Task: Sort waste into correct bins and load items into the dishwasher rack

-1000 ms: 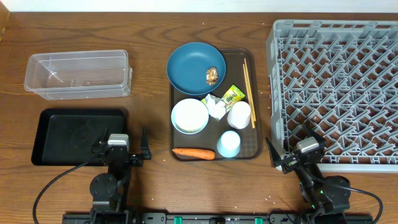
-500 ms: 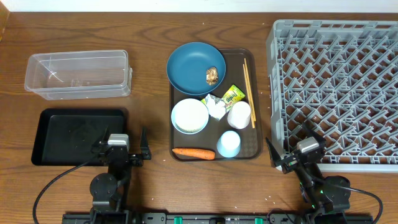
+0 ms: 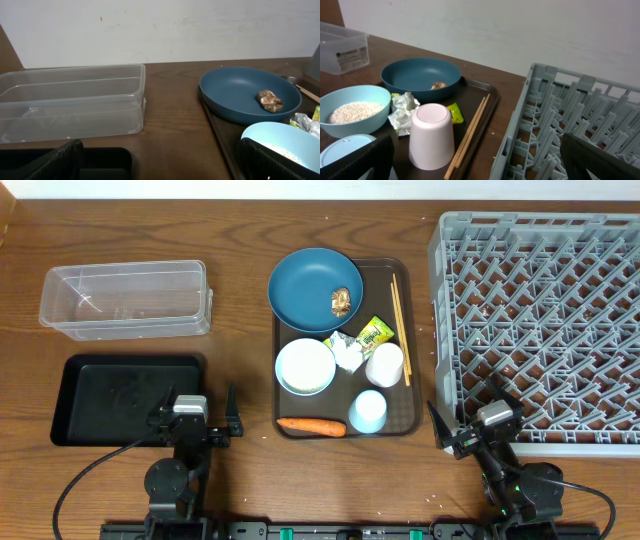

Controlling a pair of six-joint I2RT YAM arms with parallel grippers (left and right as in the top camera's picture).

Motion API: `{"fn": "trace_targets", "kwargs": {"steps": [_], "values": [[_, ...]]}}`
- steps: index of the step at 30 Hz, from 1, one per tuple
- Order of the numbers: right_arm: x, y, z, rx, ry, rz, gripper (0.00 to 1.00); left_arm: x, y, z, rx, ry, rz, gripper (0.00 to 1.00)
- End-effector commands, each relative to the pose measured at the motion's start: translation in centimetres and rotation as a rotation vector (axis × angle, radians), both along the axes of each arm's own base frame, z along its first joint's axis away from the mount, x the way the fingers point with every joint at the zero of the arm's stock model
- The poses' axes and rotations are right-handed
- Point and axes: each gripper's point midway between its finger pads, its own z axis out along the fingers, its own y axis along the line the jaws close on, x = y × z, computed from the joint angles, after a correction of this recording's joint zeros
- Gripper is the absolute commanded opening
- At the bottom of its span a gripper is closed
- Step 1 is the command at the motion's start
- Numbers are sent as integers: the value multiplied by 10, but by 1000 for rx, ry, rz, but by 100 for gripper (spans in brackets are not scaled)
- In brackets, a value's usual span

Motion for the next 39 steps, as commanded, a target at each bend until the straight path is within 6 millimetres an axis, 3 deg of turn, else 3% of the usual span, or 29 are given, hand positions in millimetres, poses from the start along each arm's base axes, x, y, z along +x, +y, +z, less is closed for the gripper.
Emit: {"fn": "trace_targets", "kwargs": {"steps": [1, 21, 30, 39], "values": [[0, -1, -2, -7, 5, -2, 99, 0, 3, -16, -1, 39, 18, 98], [0, -1, -2, -7, 5, -2, 99, 0, 3, -16, -2, 39, 17, 98], [0, -1, -2, -7, 5, -2, 99, -4, -37, -11, -436, 77, -162, 98], [0, -1, -2, -7, 5, -2, 99, -6, -47, -16, -521, 126, -206, 98]]}}
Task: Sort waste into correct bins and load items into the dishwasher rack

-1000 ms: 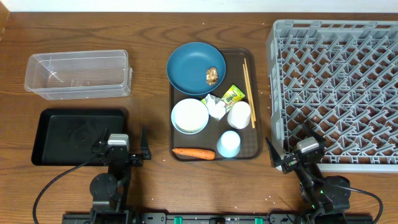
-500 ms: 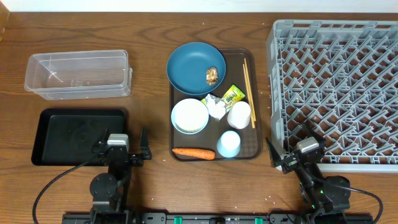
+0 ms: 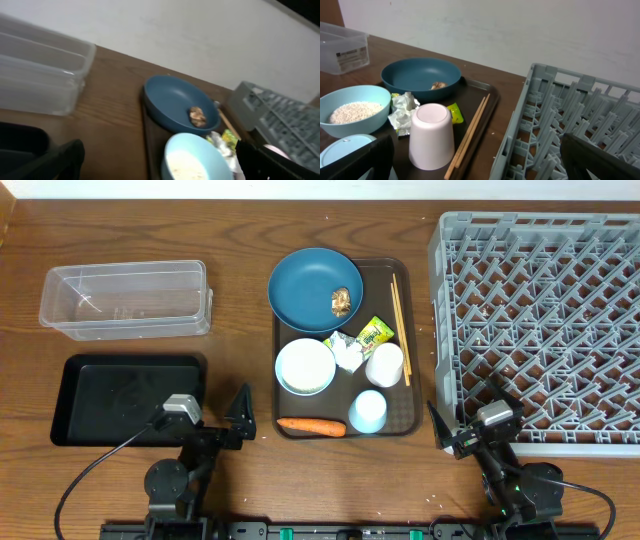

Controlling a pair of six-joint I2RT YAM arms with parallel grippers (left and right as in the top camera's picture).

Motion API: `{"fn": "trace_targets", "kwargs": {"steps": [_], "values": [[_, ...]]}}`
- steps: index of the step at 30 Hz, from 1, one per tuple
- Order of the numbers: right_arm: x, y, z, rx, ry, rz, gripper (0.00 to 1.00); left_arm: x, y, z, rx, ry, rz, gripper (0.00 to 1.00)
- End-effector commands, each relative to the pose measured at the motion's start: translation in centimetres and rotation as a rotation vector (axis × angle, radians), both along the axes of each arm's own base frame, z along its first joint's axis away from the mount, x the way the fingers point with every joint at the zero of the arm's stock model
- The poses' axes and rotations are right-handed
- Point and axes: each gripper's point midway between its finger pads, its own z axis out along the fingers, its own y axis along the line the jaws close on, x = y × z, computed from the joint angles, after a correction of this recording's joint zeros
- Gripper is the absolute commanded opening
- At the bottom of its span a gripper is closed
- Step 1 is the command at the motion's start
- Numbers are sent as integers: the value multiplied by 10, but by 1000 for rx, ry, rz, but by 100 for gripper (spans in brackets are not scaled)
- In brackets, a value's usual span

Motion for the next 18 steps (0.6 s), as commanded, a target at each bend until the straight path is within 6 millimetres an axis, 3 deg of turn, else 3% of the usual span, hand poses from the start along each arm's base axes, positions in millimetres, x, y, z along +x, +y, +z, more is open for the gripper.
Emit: {"fn": "trace_targets", "kwargs": {"steps": [1, 9, 18], "values": [[0, -1, -2, -7, 5, -3, 99, -3, -12, -21, -57, 80, -68, 98], [0, -1, -2, -7, 5, -3, 99, -3, -13, -22, -59, 147, -72, 98], [0, -1, -2, -7, 5, -2, 99, -8, -2, 19, 22, 257, -21, 98]]}}
